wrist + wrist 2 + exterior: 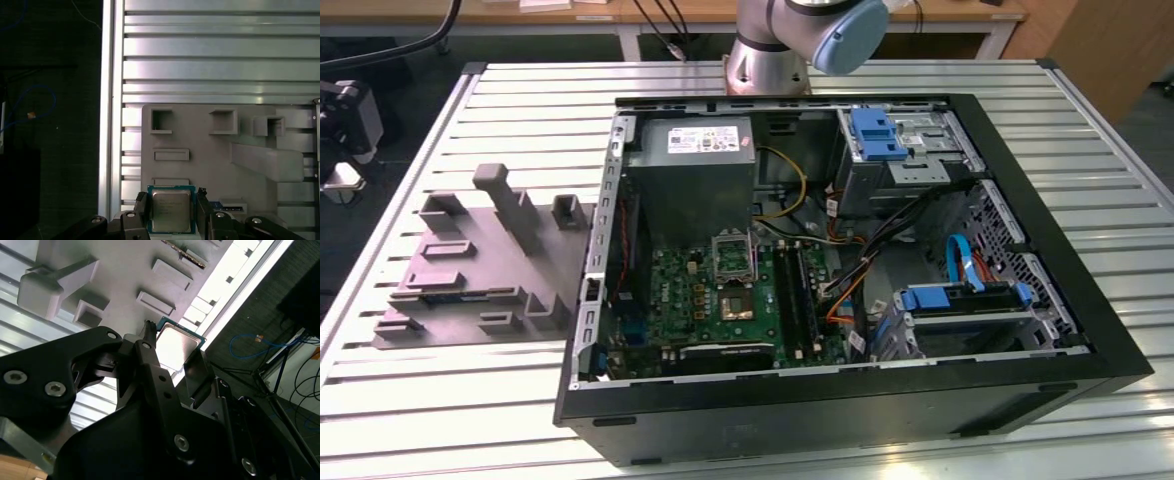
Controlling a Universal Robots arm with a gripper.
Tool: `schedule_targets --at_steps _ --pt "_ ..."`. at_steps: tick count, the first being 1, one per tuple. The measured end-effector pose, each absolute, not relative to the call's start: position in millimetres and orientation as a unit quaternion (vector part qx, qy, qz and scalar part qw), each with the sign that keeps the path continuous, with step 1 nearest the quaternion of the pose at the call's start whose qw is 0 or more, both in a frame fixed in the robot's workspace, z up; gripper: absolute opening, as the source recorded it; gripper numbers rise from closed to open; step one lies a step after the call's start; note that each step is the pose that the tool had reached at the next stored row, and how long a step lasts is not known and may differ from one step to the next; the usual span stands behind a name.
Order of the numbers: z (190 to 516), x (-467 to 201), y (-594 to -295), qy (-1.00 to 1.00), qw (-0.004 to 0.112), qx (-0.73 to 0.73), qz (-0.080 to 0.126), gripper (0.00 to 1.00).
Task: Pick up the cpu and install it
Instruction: 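Pick up the cpu and move it towards the insertion slot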
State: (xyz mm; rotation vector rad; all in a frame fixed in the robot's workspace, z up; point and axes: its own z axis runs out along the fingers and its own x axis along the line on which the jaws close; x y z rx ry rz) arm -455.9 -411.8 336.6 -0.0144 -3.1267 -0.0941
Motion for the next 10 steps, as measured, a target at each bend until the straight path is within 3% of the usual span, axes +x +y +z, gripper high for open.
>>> schedule_targets --at_steps 10 --pt "339.9 -455.9 -411.8 -1.0 0.007 -0.005 -0.03 0.47"
